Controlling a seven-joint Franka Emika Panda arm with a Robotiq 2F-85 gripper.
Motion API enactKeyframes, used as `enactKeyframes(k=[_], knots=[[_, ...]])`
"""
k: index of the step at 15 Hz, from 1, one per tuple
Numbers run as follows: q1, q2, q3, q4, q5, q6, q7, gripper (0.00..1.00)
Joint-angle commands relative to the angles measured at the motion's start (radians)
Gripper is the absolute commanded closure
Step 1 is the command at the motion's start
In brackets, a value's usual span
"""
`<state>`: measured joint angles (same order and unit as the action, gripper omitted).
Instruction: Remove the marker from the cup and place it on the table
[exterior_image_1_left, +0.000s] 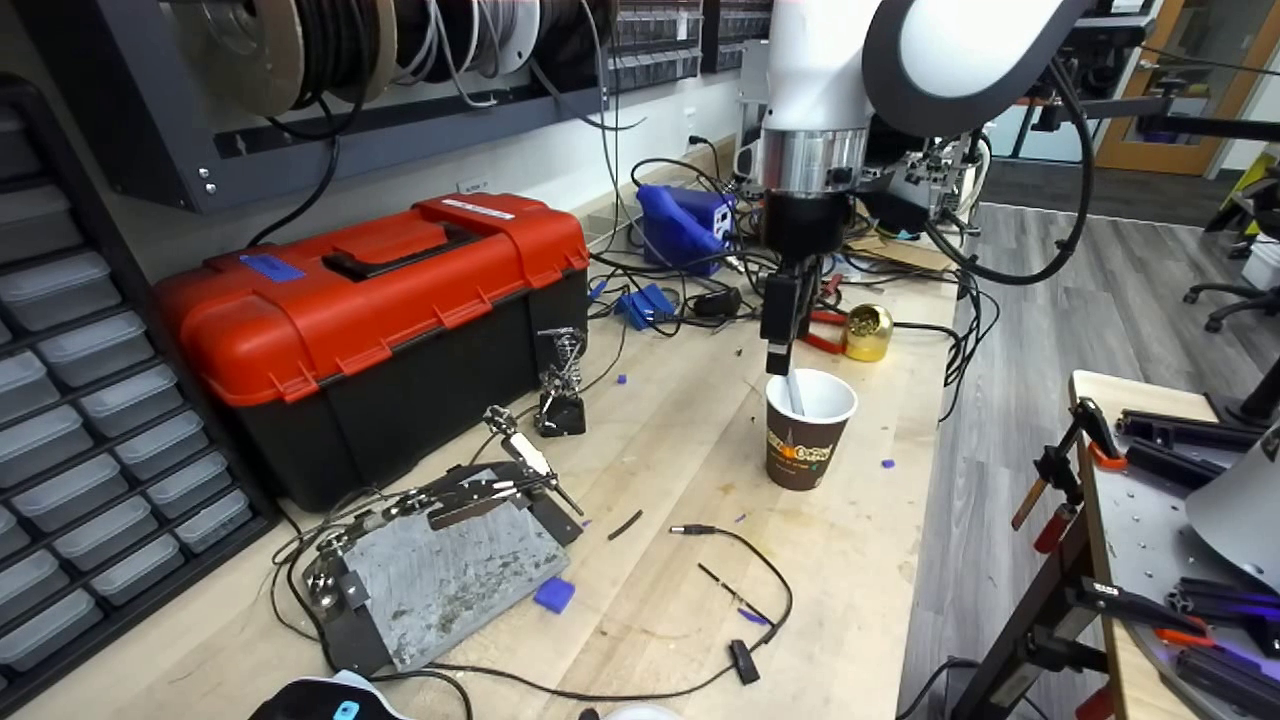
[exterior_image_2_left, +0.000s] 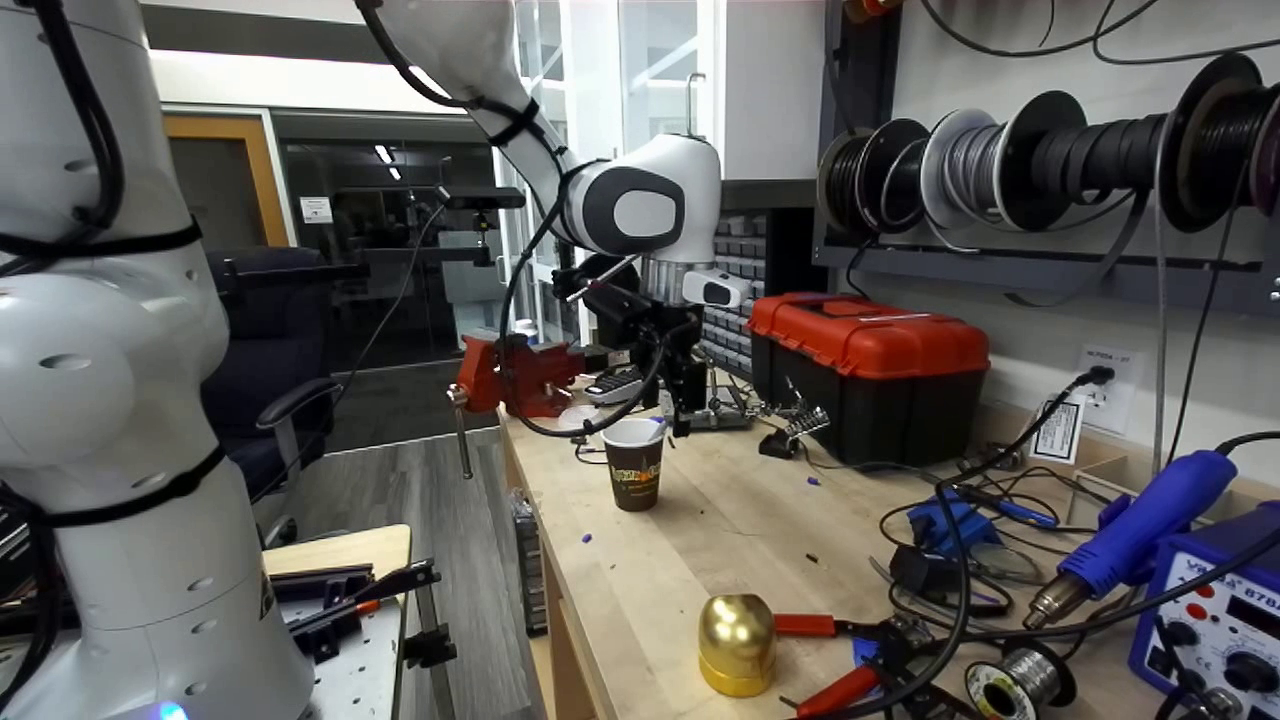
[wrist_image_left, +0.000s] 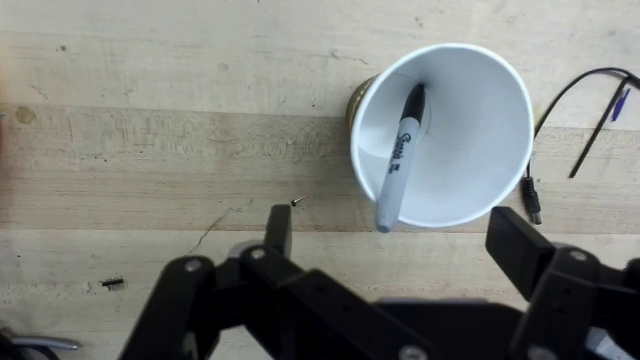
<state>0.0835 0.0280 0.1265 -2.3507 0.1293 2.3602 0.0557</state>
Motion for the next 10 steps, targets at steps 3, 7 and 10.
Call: enactKeyframes(k=[3,7,10], knots=[[0.006,0.025,-0.007,0.011,0.023,0.014,-0.033,0.00],[0.006,0.017,-0.006,0.010,0.035,0.010,-0.032,0.40],[0.007,0.012,-0.005,0.007,0.043,0.011,-0.035,0.59]])
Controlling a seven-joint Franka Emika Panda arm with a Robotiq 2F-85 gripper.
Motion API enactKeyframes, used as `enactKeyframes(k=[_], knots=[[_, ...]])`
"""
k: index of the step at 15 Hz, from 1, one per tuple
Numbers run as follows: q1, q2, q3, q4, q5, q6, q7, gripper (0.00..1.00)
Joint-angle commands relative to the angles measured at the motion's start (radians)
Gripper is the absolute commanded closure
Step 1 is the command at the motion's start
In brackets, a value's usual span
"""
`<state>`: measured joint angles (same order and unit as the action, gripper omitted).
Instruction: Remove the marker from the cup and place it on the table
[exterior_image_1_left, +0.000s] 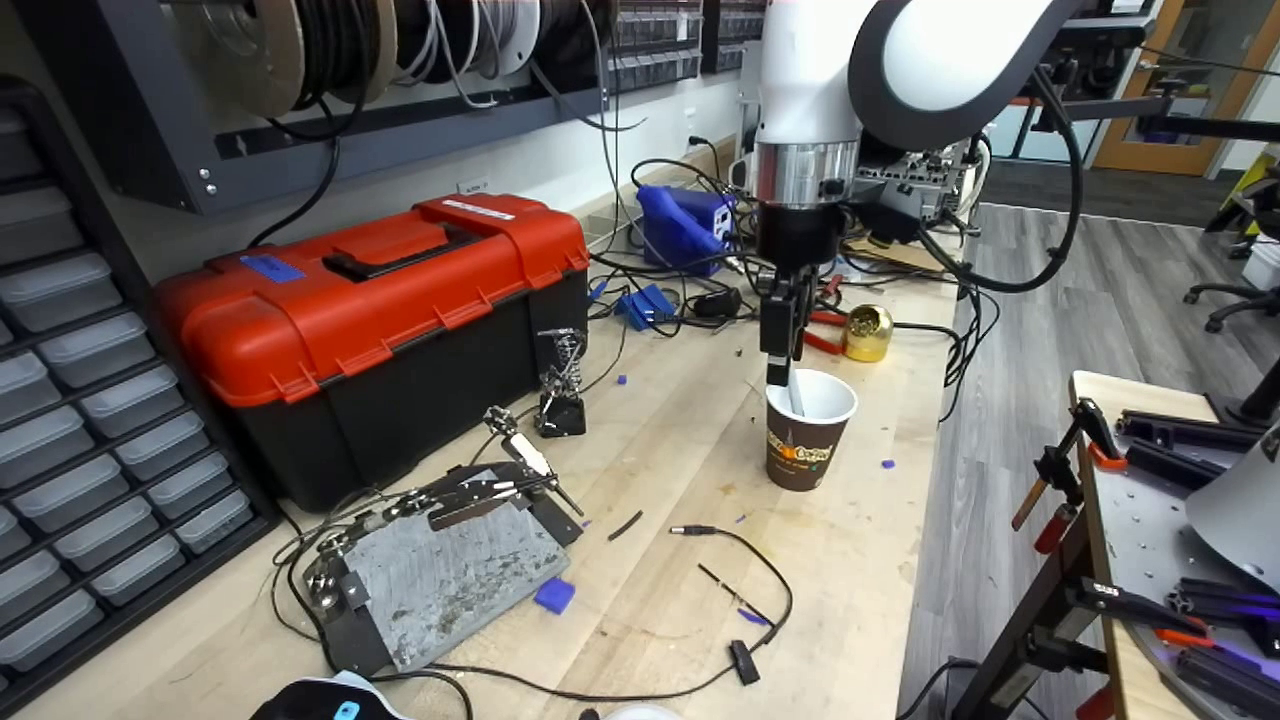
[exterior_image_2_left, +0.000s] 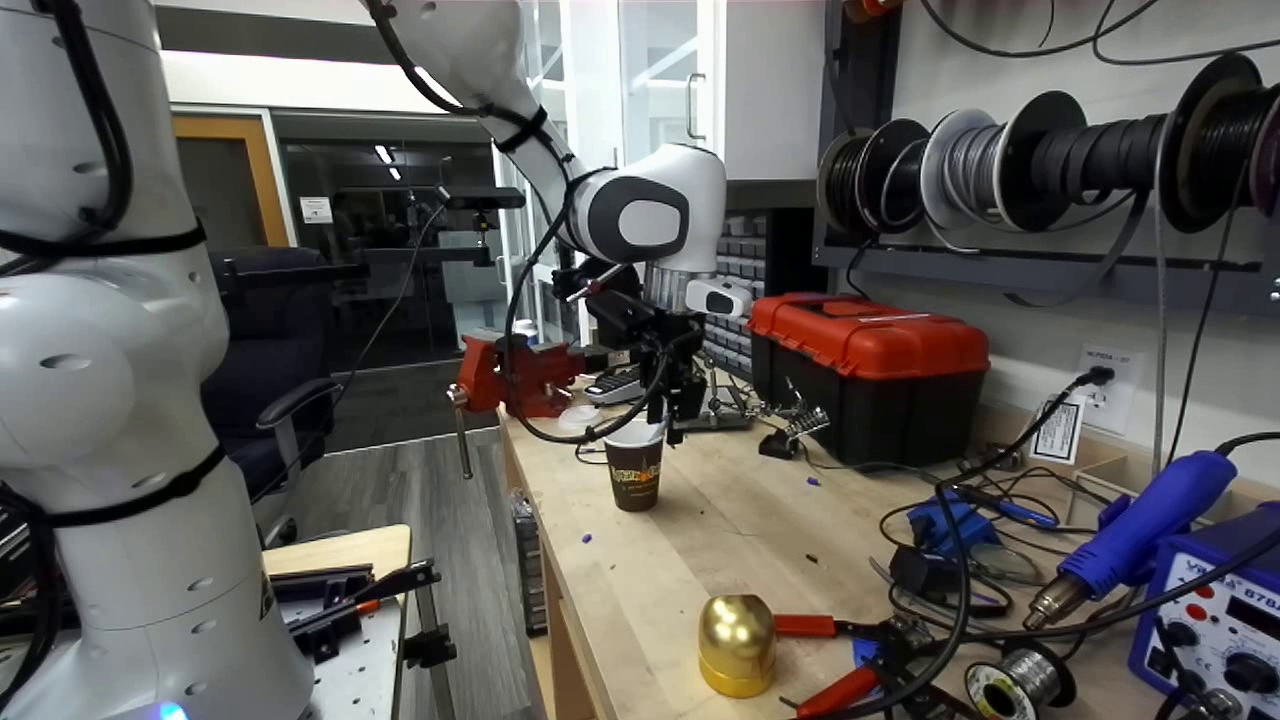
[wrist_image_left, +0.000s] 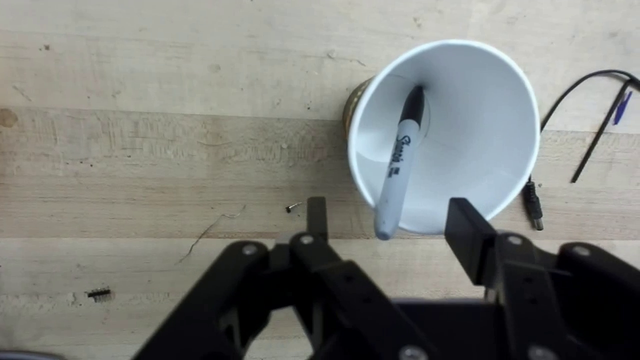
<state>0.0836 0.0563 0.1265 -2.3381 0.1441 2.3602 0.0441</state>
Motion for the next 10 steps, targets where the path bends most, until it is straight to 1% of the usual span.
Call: enactKeyframes(k=[1,6,8,10], knots=[[0.006,-0.017,-0.004,-0.006,0.033,0.013,-0.029,0.67],[0.009,-0.029,-0.003,-0.007,0.036,0.005,-0.022,0.98],[0.012,-0.046,-0.001,-0.006,0.035,0.002,-0.022,1.00],[0.019,-0.071,0.002,-0.011,0.025,-0.001,-0.012,0.97]])
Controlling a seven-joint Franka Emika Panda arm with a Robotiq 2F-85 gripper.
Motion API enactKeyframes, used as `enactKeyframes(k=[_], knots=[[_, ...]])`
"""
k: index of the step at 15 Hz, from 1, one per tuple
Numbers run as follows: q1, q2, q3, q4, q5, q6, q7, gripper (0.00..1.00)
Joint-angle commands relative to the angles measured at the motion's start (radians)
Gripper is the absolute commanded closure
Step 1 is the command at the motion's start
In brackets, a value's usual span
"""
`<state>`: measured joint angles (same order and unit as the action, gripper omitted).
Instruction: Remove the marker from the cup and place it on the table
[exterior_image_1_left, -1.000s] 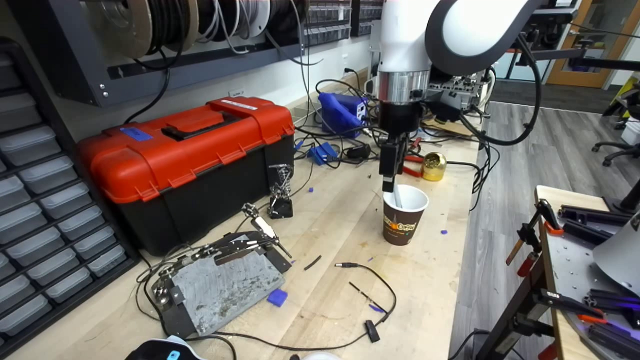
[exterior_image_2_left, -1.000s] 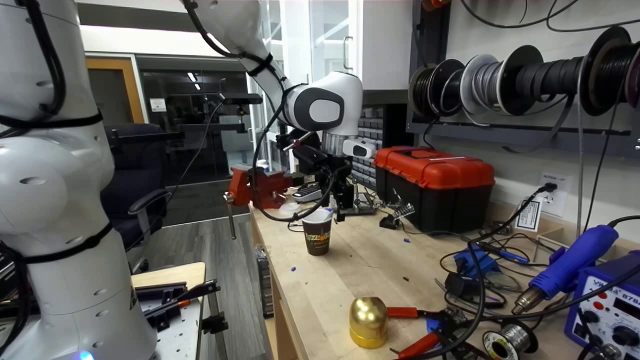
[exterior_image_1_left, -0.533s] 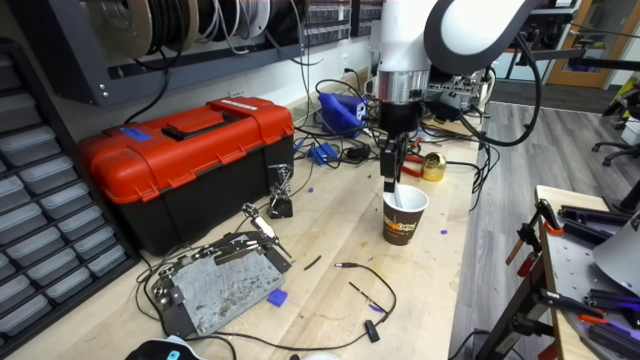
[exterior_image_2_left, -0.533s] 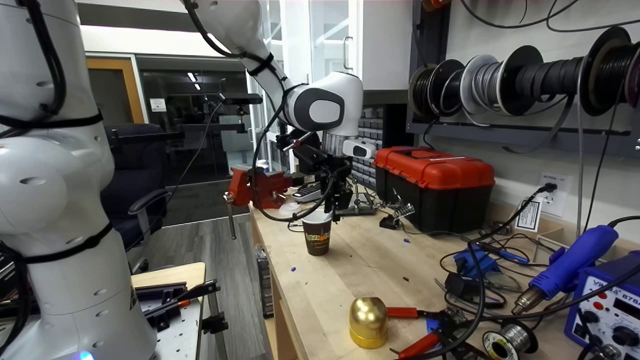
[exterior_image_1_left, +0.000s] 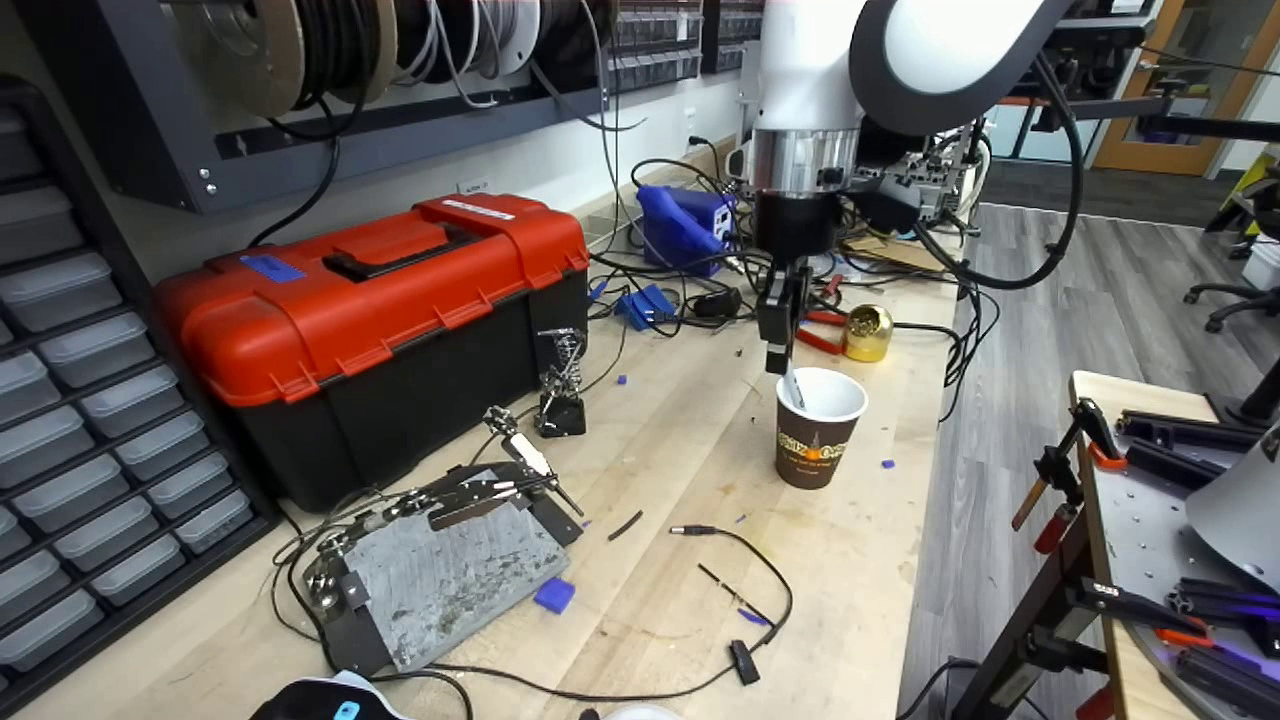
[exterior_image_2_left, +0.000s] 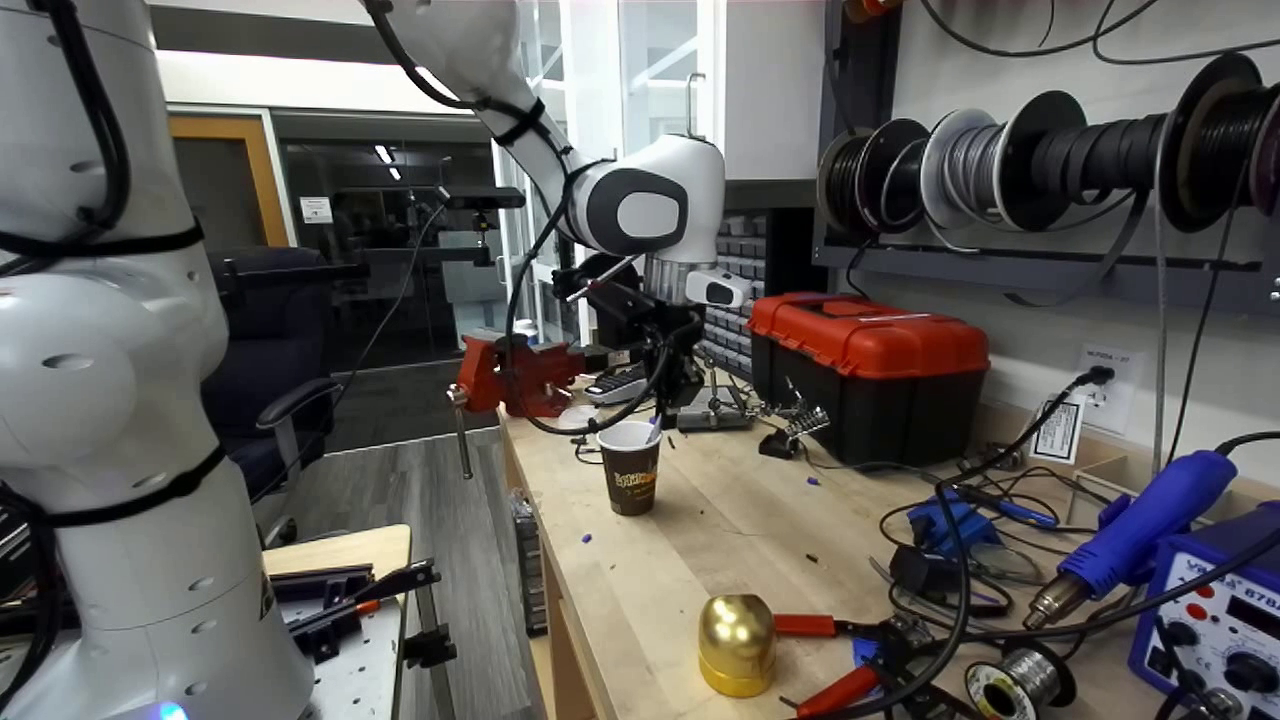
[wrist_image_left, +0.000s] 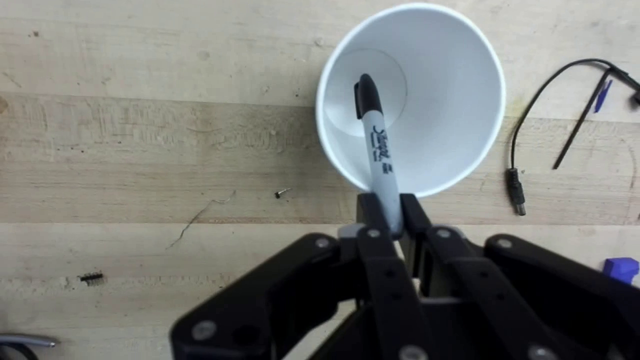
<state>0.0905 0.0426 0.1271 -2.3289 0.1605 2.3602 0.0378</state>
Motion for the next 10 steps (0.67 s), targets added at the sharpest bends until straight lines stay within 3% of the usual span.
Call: enactKeyframes(k=[1,10], knots=[[0.017,-0.077,0.003,-0.026,0.006,-0.004,-0.002,0.97],[0.019,-0.227,0.000,-0.009,-0.034,-0.094,0.037,0.97]])
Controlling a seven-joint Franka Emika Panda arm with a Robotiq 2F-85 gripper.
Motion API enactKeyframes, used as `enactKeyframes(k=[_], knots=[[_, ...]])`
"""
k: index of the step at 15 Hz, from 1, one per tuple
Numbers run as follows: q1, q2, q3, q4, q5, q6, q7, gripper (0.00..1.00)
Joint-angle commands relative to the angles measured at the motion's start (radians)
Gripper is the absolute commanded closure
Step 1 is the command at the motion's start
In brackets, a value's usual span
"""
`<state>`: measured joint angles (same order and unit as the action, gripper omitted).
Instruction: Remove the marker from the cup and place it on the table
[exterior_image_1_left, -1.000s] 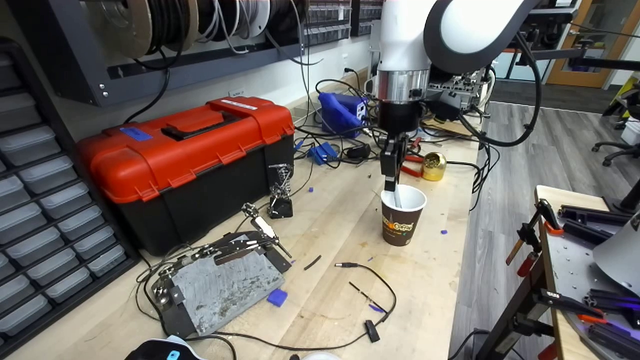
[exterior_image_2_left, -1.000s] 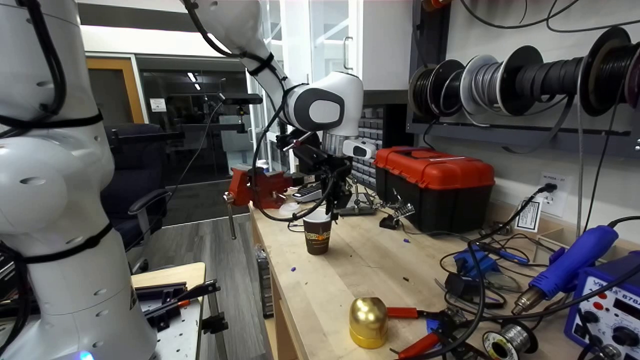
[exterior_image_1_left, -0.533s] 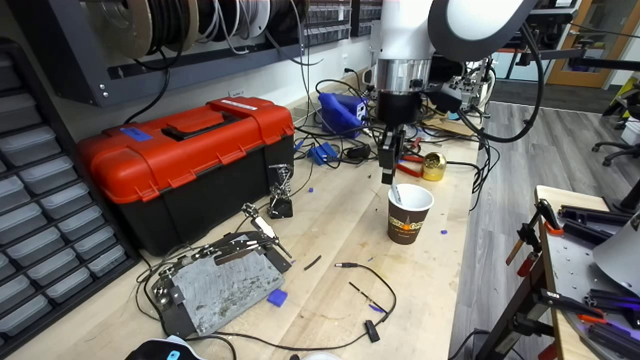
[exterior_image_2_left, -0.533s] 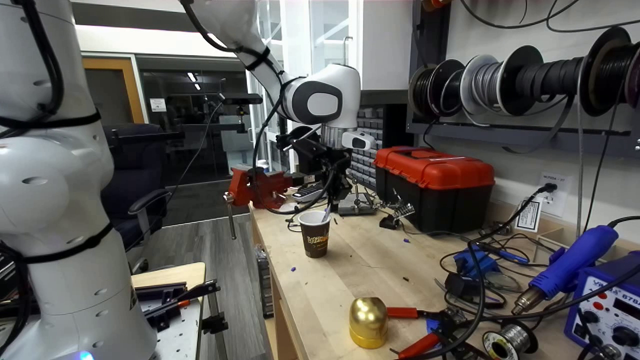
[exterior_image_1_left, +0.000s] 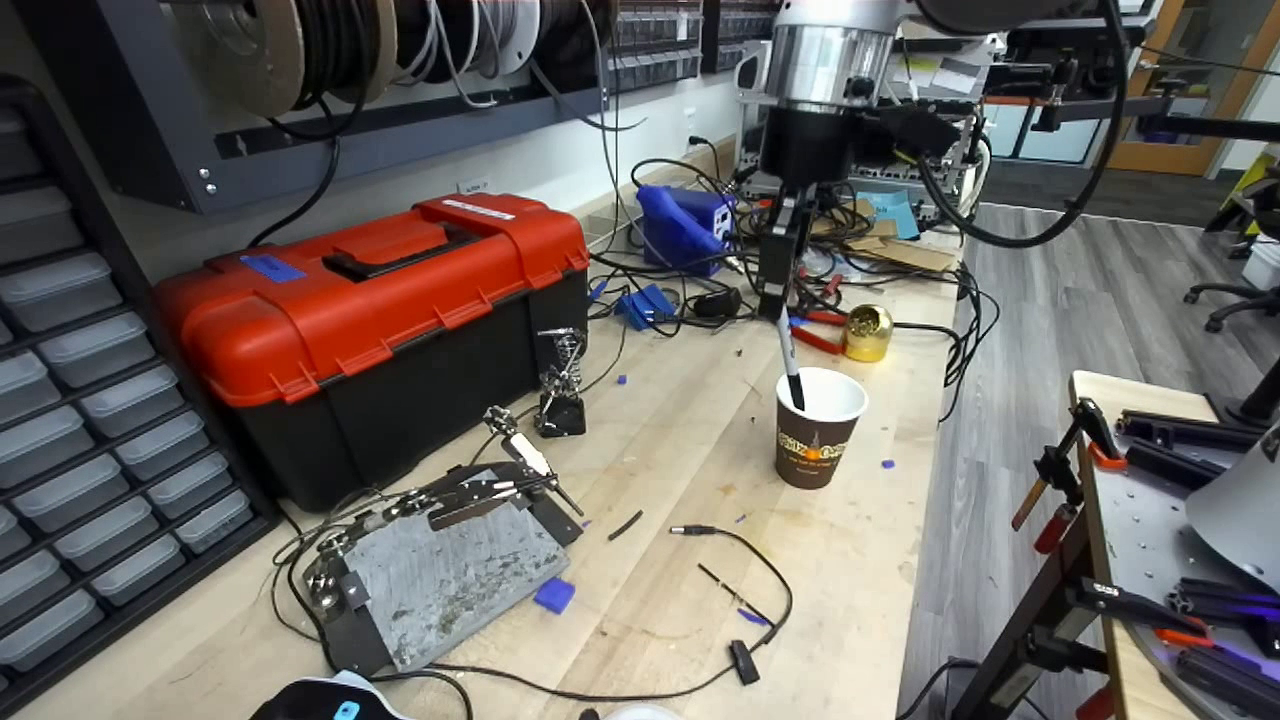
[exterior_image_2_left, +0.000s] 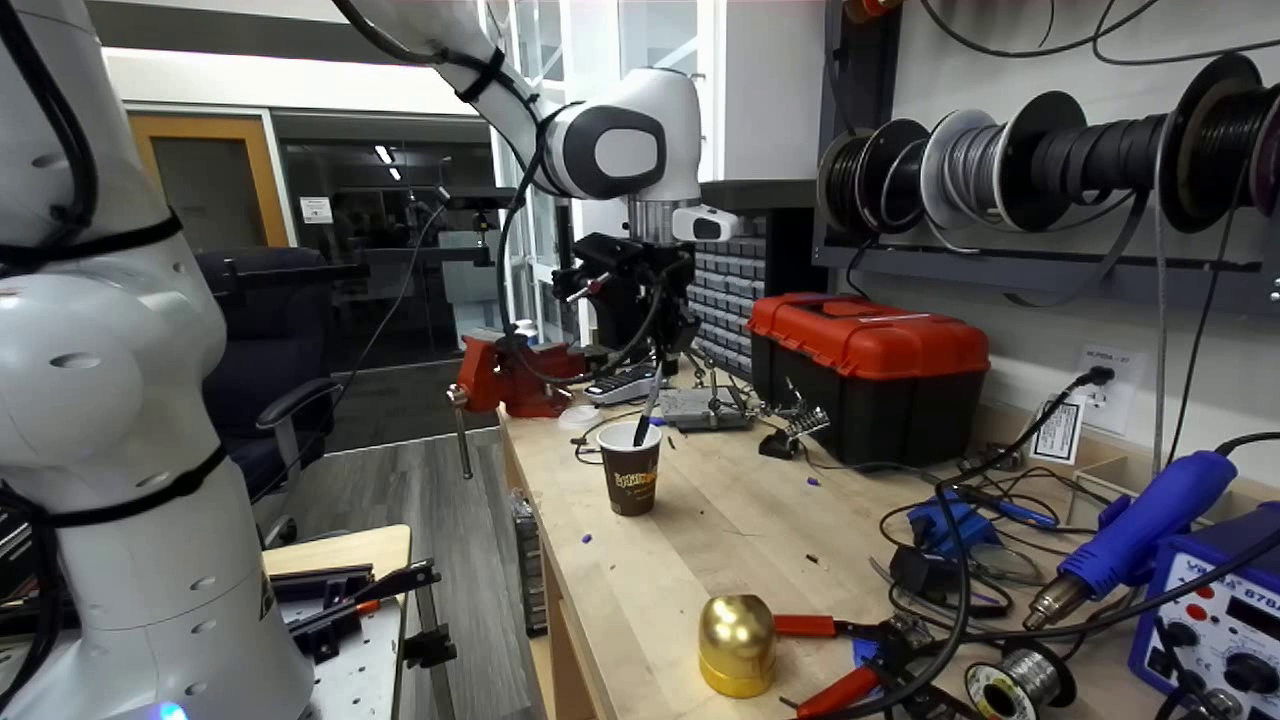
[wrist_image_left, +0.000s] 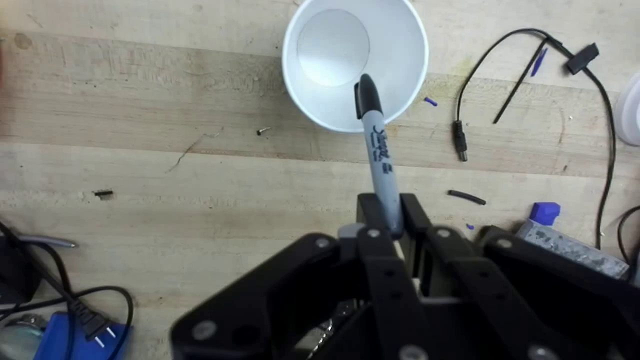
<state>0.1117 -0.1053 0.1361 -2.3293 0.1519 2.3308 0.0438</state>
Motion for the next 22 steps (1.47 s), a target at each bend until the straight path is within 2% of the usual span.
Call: enactKeyframes(k=[1,7,13,17,22], knots=[[-0.006,-0.090,-0.011,0.006,-0.035,-0.086,0.039,0.97],[-0.039,-0.171,-0.029,0.083,-0.092,-0.259,0.084,0.97],[-0.088,-0.143,-0.071,0.127,-0.135,-0.408,0.082,0.97],[-0.106,-0.057,-0.097,0.093,-0.127,-0.400,0.077,0.97],[-0.104,0.123,-0.114,0.103,-0.115,-0.372,0.069,0.97]])
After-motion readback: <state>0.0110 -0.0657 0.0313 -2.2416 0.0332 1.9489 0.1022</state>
